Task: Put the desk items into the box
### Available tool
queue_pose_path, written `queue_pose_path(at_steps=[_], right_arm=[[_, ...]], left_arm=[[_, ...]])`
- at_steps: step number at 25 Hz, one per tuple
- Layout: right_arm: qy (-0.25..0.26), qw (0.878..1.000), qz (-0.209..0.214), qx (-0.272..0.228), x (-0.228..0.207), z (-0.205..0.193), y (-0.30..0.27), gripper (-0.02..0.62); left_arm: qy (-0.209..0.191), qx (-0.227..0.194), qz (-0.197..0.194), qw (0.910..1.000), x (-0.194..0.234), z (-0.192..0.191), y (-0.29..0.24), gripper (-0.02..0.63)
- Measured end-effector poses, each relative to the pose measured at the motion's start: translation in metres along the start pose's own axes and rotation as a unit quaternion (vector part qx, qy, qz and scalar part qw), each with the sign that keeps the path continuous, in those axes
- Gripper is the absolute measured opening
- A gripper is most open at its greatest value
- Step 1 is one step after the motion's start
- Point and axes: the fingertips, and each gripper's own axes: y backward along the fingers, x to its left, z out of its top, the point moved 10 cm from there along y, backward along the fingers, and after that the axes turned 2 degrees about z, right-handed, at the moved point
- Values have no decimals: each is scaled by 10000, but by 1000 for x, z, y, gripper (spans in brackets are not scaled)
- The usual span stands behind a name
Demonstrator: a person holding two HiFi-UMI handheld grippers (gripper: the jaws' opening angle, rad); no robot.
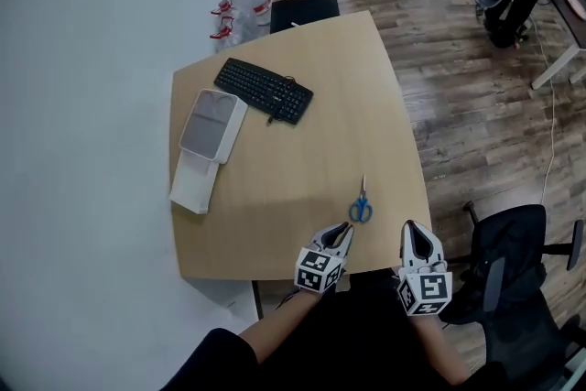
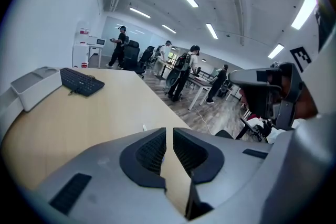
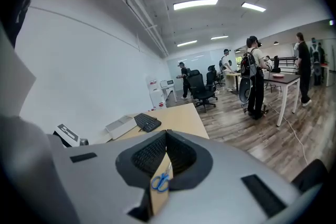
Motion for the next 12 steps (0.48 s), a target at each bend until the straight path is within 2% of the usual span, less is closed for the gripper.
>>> queue_pose_path(at_steps=[4, 9, 12], right_arm=[[-6, 9998, 204, 74, -32, 0, -17, 60], [-62, 9994, 291, 173, -64, 1, -30, 60], [-29, 9991, 354, 233, -77, 1, -37, 60]], left_arm=[[289, 228, 233, 9991, 0, -11, -35, 48], [318, 707, 451, 9960, 1, -25, -72, 101], [475, 954, 590, 9926, 8, -33, -90, 114]])
